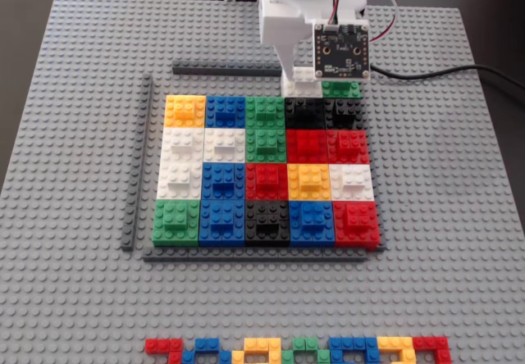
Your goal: Grab the cube and place it into the grid
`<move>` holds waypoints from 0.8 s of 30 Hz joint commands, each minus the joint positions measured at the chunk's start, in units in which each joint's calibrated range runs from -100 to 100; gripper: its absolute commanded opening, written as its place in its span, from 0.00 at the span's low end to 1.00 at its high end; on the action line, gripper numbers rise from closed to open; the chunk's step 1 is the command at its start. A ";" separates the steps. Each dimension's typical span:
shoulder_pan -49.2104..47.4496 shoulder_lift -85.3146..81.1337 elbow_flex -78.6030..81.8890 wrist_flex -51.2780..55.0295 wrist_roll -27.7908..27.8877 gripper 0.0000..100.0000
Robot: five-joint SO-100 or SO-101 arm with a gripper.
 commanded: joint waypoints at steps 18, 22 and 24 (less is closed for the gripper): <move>1.30 -1.98 -1.68 -1.40 0.83 0.07; 1.52 -2.50 -1.59 -1.30 0.59 0.10; 1.59 -2.84 -1.32 -1.15 0.63 0.12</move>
